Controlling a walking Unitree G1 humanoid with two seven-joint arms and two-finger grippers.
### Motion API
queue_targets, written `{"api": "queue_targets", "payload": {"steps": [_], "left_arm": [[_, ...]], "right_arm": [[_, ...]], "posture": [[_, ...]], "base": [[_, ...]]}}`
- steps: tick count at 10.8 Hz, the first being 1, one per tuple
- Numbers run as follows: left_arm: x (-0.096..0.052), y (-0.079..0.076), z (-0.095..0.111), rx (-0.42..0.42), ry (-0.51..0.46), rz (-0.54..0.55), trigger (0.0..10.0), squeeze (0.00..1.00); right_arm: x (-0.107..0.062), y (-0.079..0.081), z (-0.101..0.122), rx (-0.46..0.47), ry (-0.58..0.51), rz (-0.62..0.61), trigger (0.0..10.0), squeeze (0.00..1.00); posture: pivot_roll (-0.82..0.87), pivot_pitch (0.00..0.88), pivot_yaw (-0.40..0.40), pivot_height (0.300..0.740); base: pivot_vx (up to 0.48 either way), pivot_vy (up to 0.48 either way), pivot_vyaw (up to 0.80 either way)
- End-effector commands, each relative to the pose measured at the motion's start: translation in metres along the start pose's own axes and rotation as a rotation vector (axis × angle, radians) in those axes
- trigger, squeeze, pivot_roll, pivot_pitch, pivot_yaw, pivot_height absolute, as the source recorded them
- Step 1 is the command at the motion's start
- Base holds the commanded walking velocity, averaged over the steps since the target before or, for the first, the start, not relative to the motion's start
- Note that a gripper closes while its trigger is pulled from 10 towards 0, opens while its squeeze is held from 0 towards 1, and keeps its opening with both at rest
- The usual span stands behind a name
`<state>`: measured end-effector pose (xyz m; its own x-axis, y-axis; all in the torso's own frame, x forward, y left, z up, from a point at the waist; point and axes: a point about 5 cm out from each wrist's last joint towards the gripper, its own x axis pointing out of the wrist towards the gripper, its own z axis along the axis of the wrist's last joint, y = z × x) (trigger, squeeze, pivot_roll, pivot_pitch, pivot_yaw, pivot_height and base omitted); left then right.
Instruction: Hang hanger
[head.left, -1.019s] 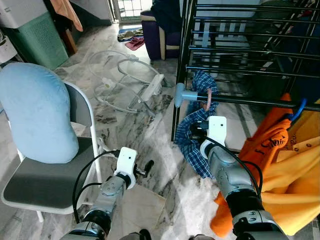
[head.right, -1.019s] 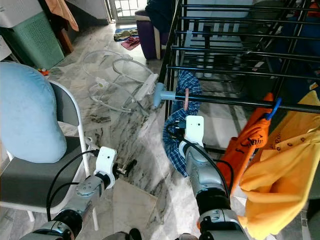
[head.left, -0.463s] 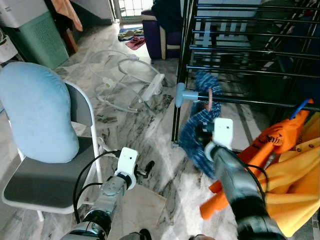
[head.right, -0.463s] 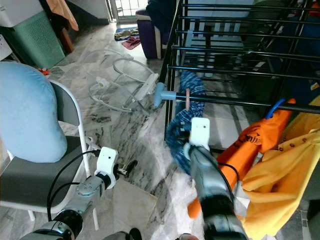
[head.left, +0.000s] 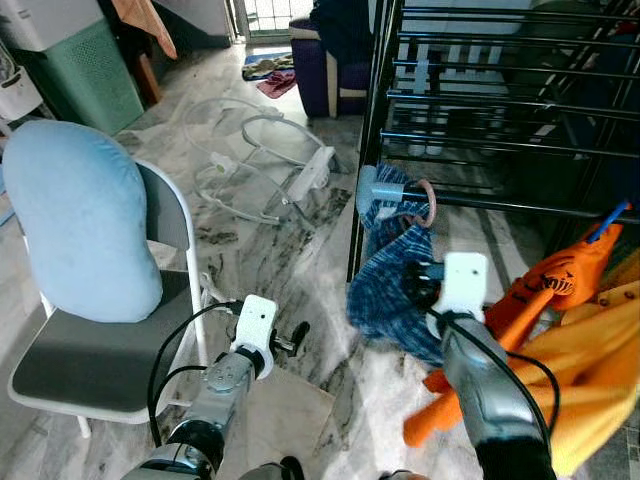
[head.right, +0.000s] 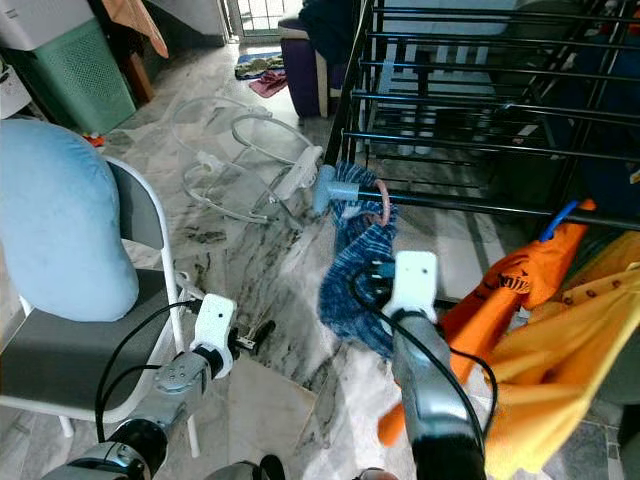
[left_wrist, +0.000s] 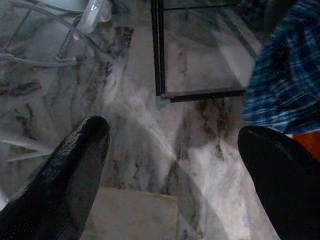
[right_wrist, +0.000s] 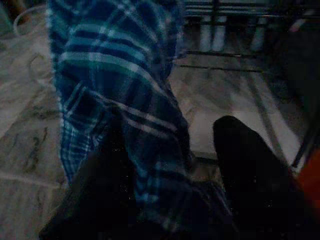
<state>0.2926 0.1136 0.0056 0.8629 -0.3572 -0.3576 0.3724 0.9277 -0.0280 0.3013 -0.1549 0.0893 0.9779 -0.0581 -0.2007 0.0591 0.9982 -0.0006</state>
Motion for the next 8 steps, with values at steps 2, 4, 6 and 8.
{"api": "queue_targets", "payload": {"steps": [2, 4, 6, 8], "left_arm": [[-0.001, 0.001, -0.003, 0.015, 0.024, -0.008, 10.0, 0.0], [0.001, -0.001, -0.002, 0.023, 0.031, -0.018, 10.0, 0.0], [0.002, -0.003, 0.0, 0.027, 0.031, -0.027, 10.0, 0.0], [0.003, -0.004, 0.0, 0.026, 0.034, -0.031, 10.0, 0.0]], "right_arm": [[-0.005, -0.009, 0.0, 0.01, -0.001, -0.073, 10.0, 1.0], [-0.012, -0.022, 0.001, -0.007, -0.016, -0.155, 10.0, 1.0], [-0.016, -0.031, -0.005, -0.024, -0.017, -0.199, 10.0, 1.0], [-0.022, -0.031, -0.002, -0.03, -0.057, -0.194, 10.0, 1.0]], "posture": [[-0.21, 0.095, 0.083, 0.74], [-0.22, 0.086, 0.084, 0.74], [-0.23, 0.083, 0.088, 0.74], [-0.25, 0.087, 0.096, 0.74]], "base": [[0.0, 0.0, 0.0], [0.0, 0.0, 0.0], [0.0, 0.0, 0.0], [0.0, 0.0, 0.0]]}}
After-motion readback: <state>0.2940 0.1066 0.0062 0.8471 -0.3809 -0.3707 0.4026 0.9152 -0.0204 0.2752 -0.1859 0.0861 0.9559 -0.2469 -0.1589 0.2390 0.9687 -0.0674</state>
